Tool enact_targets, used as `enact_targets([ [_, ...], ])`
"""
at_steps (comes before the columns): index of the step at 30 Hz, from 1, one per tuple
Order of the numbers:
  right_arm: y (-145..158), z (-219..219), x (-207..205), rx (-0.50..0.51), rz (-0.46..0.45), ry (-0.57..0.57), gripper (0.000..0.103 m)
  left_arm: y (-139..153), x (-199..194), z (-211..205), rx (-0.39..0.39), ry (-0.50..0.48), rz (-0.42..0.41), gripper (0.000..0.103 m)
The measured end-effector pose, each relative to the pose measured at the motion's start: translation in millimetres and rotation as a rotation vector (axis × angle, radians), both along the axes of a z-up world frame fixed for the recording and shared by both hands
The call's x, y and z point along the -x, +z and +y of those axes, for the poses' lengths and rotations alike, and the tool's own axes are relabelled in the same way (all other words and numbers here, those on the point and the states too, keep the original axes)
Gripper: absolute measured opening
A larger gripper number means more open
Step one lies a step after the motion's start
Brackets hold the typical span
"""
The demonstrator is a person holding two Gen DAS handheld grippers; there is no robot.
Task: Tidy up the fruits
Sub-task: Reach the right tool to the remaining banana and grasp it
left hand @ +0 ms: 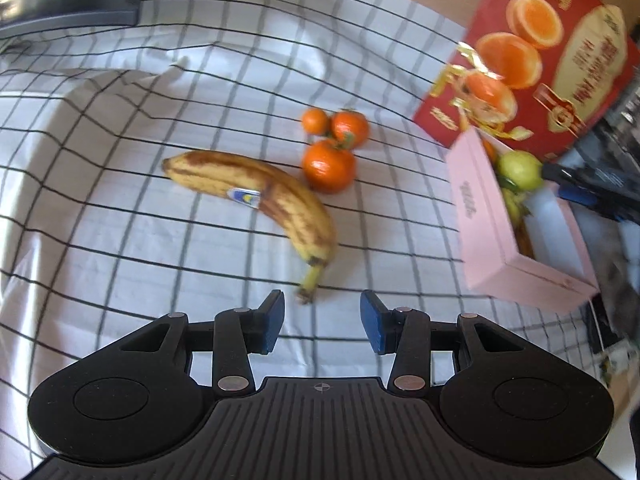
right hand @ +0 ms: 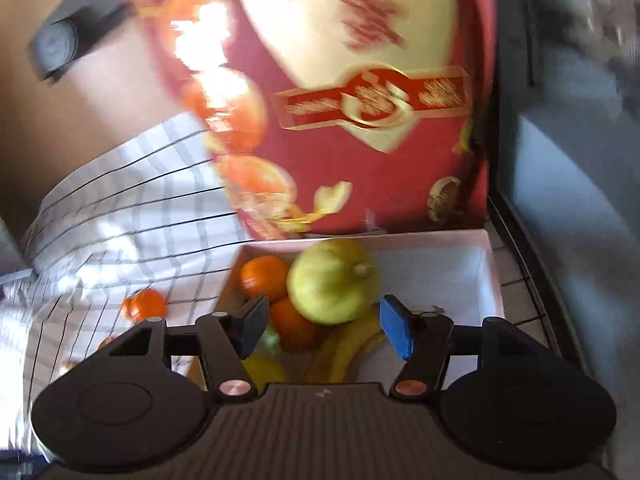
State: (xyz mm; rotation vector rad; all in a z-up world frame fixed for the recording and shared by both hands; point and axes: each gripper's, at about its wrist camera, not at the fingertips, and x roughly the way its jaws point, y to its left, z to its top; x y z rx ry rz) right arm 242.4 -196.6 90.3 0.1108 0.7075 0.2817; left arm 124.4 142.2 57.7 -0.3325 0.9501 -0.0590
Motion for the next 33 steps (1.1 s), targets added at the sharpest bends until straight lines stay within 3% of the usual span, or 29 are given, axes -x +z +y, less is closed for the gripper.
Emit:
enact_targets([
  [2,8.4,21.3,20.9,0.063,-0.055,0.048,0.064,-0.2,-2.6,7.5,0.004,0.031,0.003,0.046],
  [5,16.2,60.7,49.4,0.112,-0.107,0.153,0.074,0.4,-4.4,17.7,-0.012,0.065,0.004,0.046],
  [9,7.2,123.8,72.2,0.124,-0.078,0.348,0.076,2.4,1.1,36.8,-0.025,0.108,-0.007,0.046],
  [15,-26.3,221.6,76.9,0.223,-0.050,0.535,0.076,5.3,25.6,78.7,-0.041,0.193,-0.018,0.046],
  [21,-58.8,290.8,57.7,0.310,-0.069,0.610,0.076,4.2,52.8,116.2,-0.019,0.193,-0.022,0.046],
  [26,-77.7,309.2,43.7,0.323,-0.036,0.611,0.076,4.3,64.1,138.1,-0.008,0.178,-0.031,0.046],
  [27,-80.2,308.5,42.4,0.317,-0.019,0.605,0.074,3.7,62.6,142.1,-0.003,0.176,-0.033,0.046],
  [28,-82.4,306.7,40.9,0.306,0.000,0.602,0.066,3.0,60.6,144.3,0.001,0.172,-0.034,0.046],
  [33,-77.0,289.0,48.3,0.234,0.054,0.570,0.044,-2.1,39.6,142.9,0.027,0.109,-0.038,0.046],
])
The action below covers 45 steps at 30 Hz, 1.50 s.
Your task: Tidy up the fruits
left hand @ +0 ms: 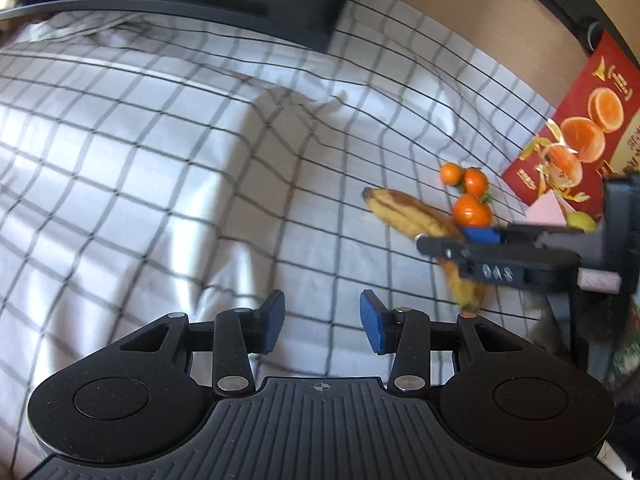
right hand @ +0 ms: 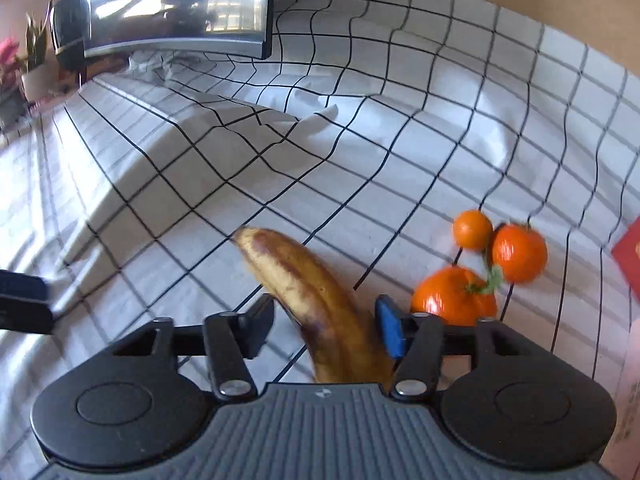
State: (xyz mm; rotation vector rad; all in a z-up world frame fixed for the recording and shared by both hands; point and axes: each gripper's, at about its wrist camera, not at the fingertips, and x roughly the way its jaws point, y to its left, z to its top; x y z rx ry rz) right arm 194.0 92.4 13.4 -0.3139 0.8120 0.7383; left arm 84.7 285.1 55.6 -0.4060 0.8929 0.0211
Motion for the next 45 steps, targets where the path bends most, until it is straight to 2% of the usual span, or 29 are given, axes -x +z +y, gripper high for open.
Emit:
enact_targets([
  [1,1.3,-6.2,4.6,-0.017,0.024,-0.006,0.039,-1.4,-5.4,-1.9,0.005,-0.017,-0.001,0.046],
  [3,2.4,-16.9,16.9,-0.027,0.042,-0.026,0.037,-3.3,-18.3,-7.7,0.013,-0.058,-0.004,0.046],
  [9,3.9,-59.1,47.9,-0.049,0.079,-0.149,0.036,0.0,-54.2,-38.6,0.008,-0.213,-0.046,0.046],
  [13,5.0,-94.2,67.1,-0.063,0.107,-0.261,0.036,6.4,-87.6,-70.7,-0.054,-0.371,-0.072,0.046],
  [15,5.6,-104.2,74.5,-0.059,0.112,-0.295,0.036,7.8,-107.7,-90.6,-0.114,-0.442,-0.090,0.046],
  [17,7.1,-112.6,81.8,-0.056,0.111,-0.320,0.037,7.9,-123.7,-105.4,-0.163,-0.478,-0.114,0.046],
  [18,10.0,-115.4,86.4,-0.062,0.103,-0.327,0.038,7.2,-132.0,-111.7,-0.172,-0.494,-0.123,0.046],
  [20,15.1,-119.6,95.2,-0.069,0.082,-0.357,0.047,5.3,-147.7,-122.7,-0.168,-0.524,-0.127,0.046],
  [22,20.0,-126.6,105.4,-0.069,0.050,-0.397,0.057,4.6,-163.1,-127.4,-0.164,-0.510,-0.138,0.046],
  [27,18.7,-140.9,122.9,-0.060,0.035,-0.503,0.060,0.8,-203.5,-119.6,-0.068,-0.409,-0.127,0.046],
  [28,17.2,-144.2,124.9,-0.063,0.037,-0.521,0.063,-0.3,-210.7,-117.9,-0.063,-0.408,-0.120,0.046],
  [31,11.6,-155.2,130.7,-0.066,0.049,-0.581,0.064,-6.4,-228.4,-115.6,-0.085,-0.449,-0.090,0.046],
  [35,2.6,-170.3,132.0,-0.085,0.077,-0.632,0.064,-18.5,-239.1,-123.8,-0.173,-0.506,-0.065,0.044],
  [37,-3.3,-176.8,128.5,-0.105,0.110,-0.652,0.065,-23.4,-241.7,-125.8,-0.168,-0.520,-0.057,0.042],
  [41,-4.1,-179.1,129.1,-0.112,0.109,-0.650,0.070,-26.3,-246.8,-130.9,-0.165,-0.525,-0.078,0.041],
  [42,-4.7,-179.9,129.4,-0.115,0.109,-0.648,0.072,-28.0,-249.4,-131.9,-0.158,-0.525,-0.078,0.035],
  [45,-5.9,-177.3,129.5,-0.100,0.113,-0.626,0.081,-29.9,-250.7,-135.2,-0.161,-0.525,-0.081,0.035],
])
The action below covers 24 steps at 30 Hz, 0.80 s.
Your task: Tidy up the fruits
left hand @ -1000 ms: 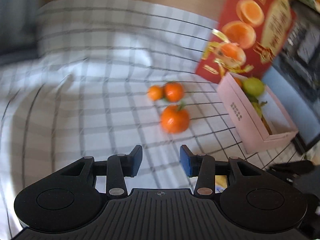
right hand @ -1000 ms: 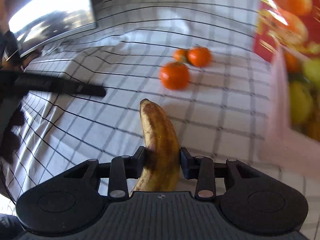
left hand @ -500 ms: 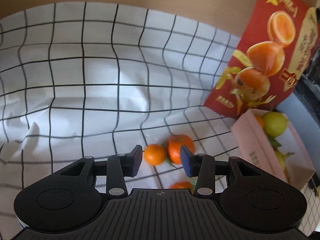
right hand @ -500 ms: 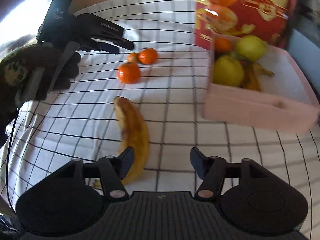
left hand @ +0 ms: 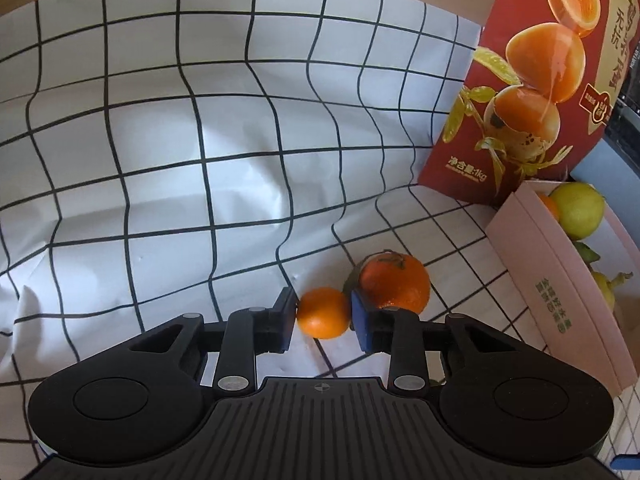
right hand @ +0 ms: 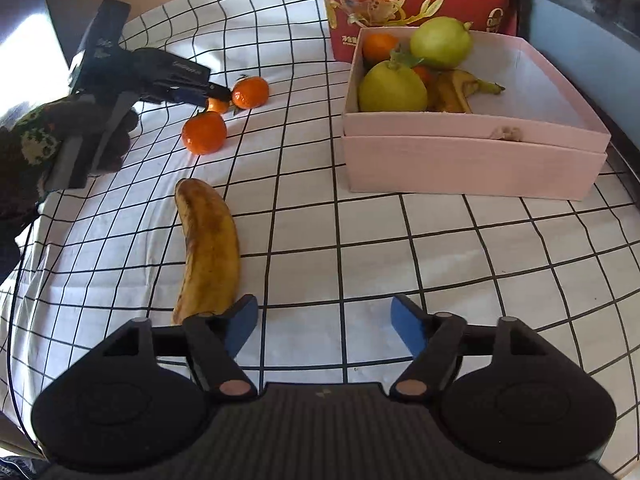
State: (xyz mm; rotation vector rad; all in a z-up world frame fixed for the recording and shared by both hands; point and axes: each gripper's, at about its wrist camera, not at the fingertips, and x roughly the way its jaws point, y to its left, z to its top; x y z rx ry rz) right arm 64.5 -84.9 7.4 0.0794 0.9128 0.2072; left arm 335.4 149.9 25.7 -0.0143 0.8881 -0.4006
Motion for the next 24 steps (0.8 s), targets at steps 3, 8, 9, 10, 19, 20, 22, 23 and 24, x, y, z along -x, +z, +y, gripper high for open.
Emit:
enact_targets([
  [3,-1.5,2.9,-1.3,0.014,0.002,0.023,0.085,4.5,7.5,4.2,0.024,0.007,0.009,0.034],
  [8,-4.6,3.0,-2.1,-0.023,-0.005,0.031,0.097,18.4,45.3,25.1,0.068,0.061,0.015,0.034],
  [9,-5.5,2.8,-2.6,-0.035,-0.005,0.031,0.101,20.2,56.3,28.7,0.071,0.067,0.024,0.034],
  [10,-6.1,3.6,-3.1,-0.040,-0.001,0.030,0.103,21.6,68.8,31.5,0.072,0.072,0.031,0.034],
  [19,0.6,3.7,-11.0,-0.008,0.073,0.101,0.095,18.4,177.6,36.8,0.062,0.098,0.110,0.034],
  [20,3.7,3.9,-11.0,-0.011,0.077,0.107,0.094,18.5,186.9,36.3,0.068,0.110,0.115,0.034],
  [22,13.2,8.6,-8.3,-0.007,0.032,0.128,0.094,18.0,201.4,35.0,0.073,0.126,0.127,0.034],
  [23,16.7,13.9,-8.3,0.006,0.011,0.142,0.094,17.7,208.0,34.3,0.070,0.138,0.132,0.034],
  [24,18.2,19.2,-9.6,0.015,0.000,0.158,0.094,17.6,212.9,33.4,0.065,0.146,0.135,0.034],
])
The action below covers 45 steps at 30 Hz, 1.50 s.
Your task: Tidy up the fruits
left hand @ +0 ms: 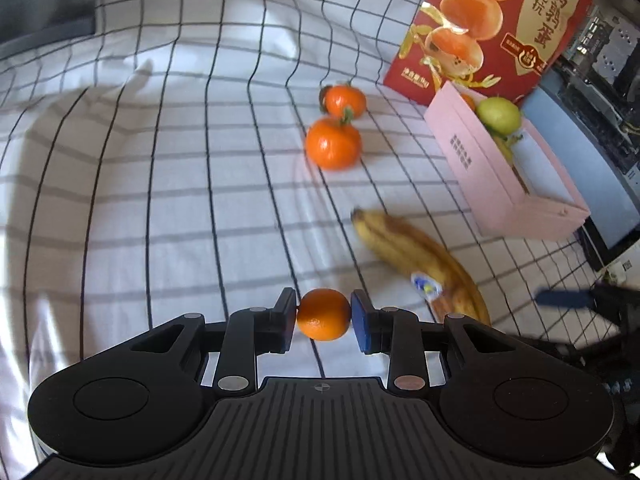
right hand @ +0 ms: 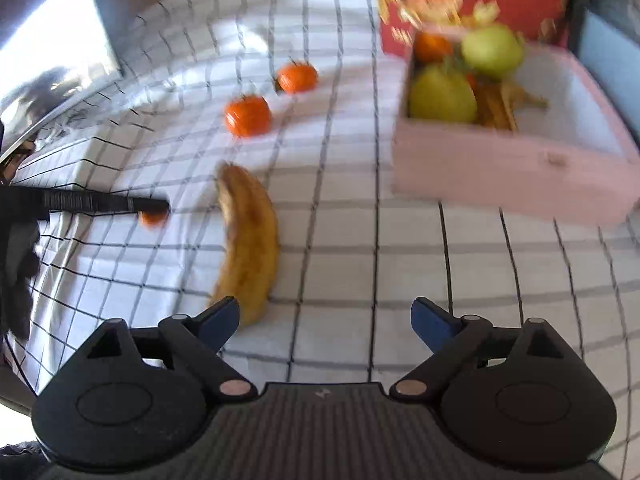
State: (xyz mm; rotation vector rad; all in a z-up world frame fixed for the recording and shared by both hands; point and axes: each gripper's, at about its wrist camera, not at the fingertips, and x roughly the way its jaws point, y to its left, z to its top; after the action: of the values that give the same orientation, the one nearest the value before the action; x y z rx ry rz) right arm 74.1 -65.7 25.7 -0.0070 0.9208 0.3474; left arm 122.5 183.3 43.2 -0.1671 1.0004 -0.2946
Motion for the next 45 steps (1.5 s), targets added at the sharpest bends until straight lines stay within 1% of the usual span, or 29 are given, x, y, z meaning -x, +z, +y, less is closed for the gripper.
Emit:
enact_targets([
  [3,-1.8,23.3,-11.8,0.025,-0.018,0.048,0.093,1.2,15.6,0.0,-0.017,0.014,0.005,0.034],
  [10,-13.6,67.1,-33.5,0.079,-0.064,0.119,0.073,3.2,39.0,6.3,-0.038,0.049,0.017,0.034],
  [13,-17.1,73.6,-38.9,0.101,-0.070,0.132,0.067,5.1,44.4,6.8,-0.036,0.056,0.016,0.034],
  [15,-18.5,73.9,-40.9,0.106,-0.071,0.137,0.066,6.1,47.7,5.8,-0.039,0.055,0.015,0.034],
  [18,-19.7,75.2,-41.9,0.120,-0.085,0.140,0.066,5.8,51.0,3.6,-0.047,0.050,0.016,0.034],
  [22,-21.4,75.9,-39.7,0.136,-0.105,0.142,0.065,-0.5,52.5,0.6,-0.078,0.043,0.025,0.034],
  [27,-22.5,77.5,-33.1,0.148,-0.128,0.140,0.065,-2.1,50.9,2.2,-0.066,0.040,0.015,0.034],
  [32,-22.3,78.7,-26.3,0.162,-0.133,0.149,0.066,-5.0,44.3,1.2,-0.070,0.042,0.016,0.035],
  [36,-23.0,73.2,-22.6,0.164,-0.129,0.144,0.069,-6.0,39.0,0.7,-0.067,0.044,0.013,0.035],
  [41,-23.3,65.2,-21.4,0.155,-0.116,0.136,0.069,-6.1,37.7,-3.3,-0.084,0.035,0.003,0.035],
  [45,-22.8,61.3,-23.7,0.147,-0.104,0.127,0.069,-7.7,41.3,4.9,-0.042,0.024,-0.004,0.035],
])
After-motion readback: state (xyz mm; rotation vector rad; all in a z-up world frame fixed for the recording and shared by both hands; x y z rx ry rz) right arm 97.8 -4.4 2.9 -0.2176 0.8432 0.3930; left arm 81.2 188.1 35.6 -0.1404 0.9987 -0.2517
